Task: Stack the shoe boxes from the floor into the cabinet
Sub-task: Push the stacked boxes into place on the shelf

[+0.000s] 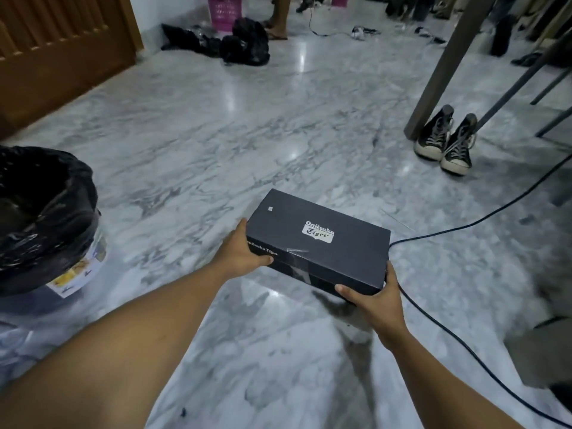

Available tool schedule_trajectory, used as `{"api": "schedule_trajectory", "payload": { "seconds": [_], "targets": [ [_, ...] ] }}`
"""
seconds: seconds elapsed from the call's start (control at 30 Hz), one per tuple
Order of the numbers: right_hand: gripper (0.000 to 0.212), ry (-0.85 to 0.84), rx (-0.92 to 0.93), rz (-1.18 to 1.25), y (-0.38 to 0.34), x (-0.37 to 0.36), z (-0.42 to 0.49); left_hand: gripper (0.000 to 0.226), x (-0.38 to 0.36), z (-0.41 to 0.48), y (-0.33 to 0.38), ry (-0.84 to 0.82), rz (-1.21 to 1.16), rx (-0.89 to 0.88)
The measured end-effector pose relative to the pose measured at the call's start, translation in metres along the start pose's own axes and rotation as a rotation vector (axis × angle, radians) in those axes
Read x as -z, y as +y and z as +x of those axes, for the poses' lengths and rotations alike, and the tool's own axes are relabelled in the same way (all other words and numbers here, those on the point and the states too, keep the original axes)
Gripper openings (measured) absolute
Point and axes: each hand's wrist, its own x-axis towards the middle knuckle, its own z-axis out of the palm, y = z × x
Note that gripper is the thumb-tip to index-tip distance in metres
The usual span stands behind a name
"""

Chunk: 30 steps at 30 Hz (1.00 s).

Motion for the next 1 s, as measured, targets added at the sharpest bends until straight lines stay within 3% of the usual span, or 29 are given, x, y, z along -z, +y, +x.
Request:
{"api": "schedule_trajectory", "payload": {
  "seconds": [0.1, 0.23, 0.33, 0.47, 0.63, 0.73, 1.0],
  "targets": [
    [0.089, 0.01, 0.0, 0.032, 0.005, -0.005, 0.0, 0.148, 0.006, -0.007, -0.01, 0.015, -0.05, 0.008],
    [0.106, 0.024, -0.057, 0.029, 0.014, 0.004, -0.027, 0.149, -0.005, -0.049, -0.025, 0.063, -0.081, 0.021],
    [0.095, -0.026, -0.051, -0.013, 0.016, 0.014, -0.057, 0.151, -0.007, -0.091, -0.04, 0.077, -0.102, 0.047],
    [0.087, -0.121, -0.031, -0.009, -0.003, 0.009, -0.096, 0.145, 0.022, -0.149, -0.052, 0.1, -0.117, 0.041],
    [0.089, -0.236, 0.034, -0.006, -0.042, 0.005, -0.157, 0.121, 0.063, -0.24, -0.07, 0.176, -0.153, -0.027],
    [0.086, -0.293, 0.068, 0.023, -0.069, 0.008, -0.197, 0.129, 0.079, -0.292, -0.081, 0.22, -0.188, -0.017],
    [0.084, -0.459, 0.176, 0.029, -0.121, -0.014, -0.317, 0.126, 0.126, -0.447, -0.138, 0.391, -0.27, -0.009]
  ]
}}
